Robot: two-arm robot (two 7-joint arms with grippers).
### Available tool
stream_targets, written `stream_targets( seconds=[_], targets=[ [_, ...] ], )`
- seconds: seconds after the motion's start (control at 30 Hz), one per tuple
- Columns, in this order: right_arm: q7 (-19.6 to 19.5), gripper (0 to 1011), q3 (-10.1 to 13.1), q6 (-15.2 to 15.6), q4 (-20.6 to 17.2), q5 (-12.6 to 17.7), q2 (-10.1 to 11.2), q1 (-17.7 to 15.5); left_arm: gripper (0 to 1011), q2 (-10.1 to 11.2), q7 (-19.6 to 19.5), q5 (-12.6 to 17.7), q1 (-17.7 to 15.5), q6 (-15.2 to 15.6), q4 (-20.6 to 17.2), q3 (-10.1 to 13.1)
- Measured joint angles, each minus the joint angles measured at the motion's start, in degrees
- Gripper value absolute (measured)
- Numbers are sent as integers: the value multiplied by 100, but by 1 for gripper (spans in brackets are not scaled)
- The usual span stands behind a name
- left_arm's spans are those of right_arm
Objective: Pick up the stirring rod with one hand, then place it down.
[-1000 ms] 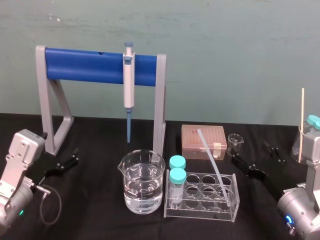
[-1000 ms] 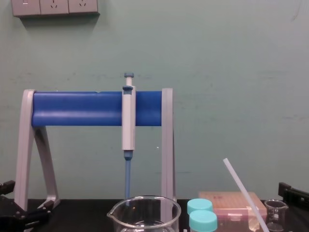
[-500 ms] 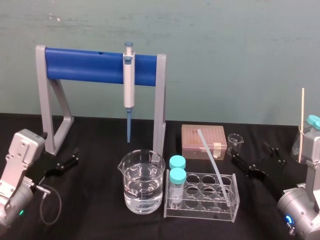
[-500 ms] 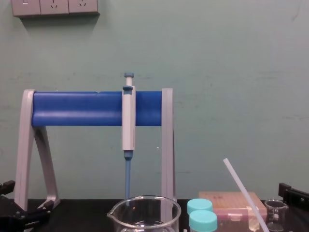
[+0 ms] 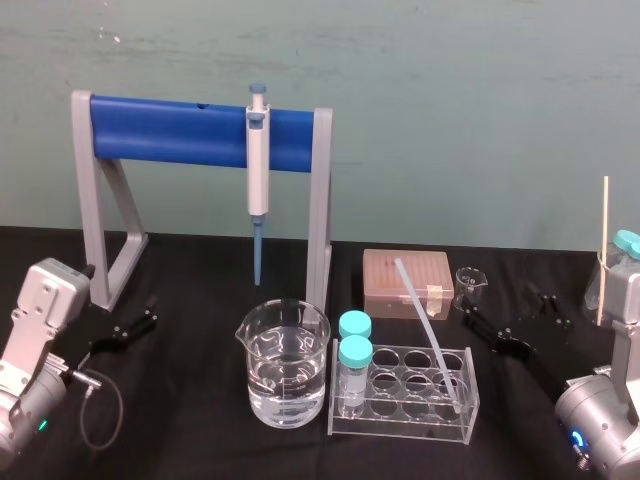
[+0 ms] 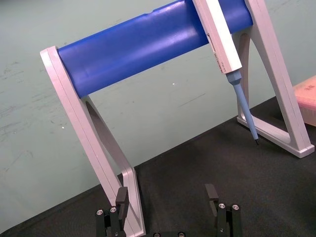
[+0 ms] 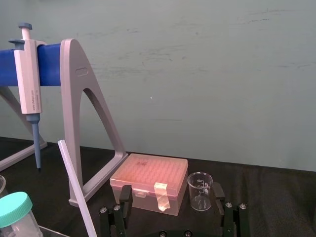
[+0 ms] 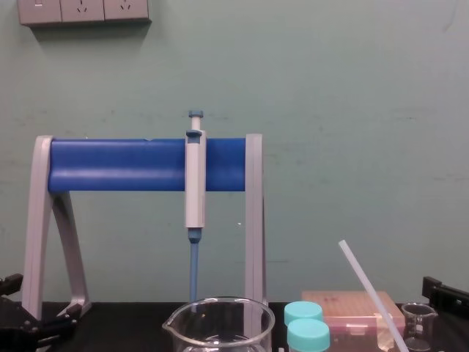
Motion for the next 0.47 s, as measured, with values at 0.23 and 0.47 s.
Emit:
stream_targets(
  seconds=[0.23,0.47],
  targets=[
    [3,1003,-1,-5,0,1,0,0,1000,0,0,0,0,0,0,0],
    [5,1003,0,-9,0,1,0,0,1000,0,0,0,0,0,0,0]
  ],
)
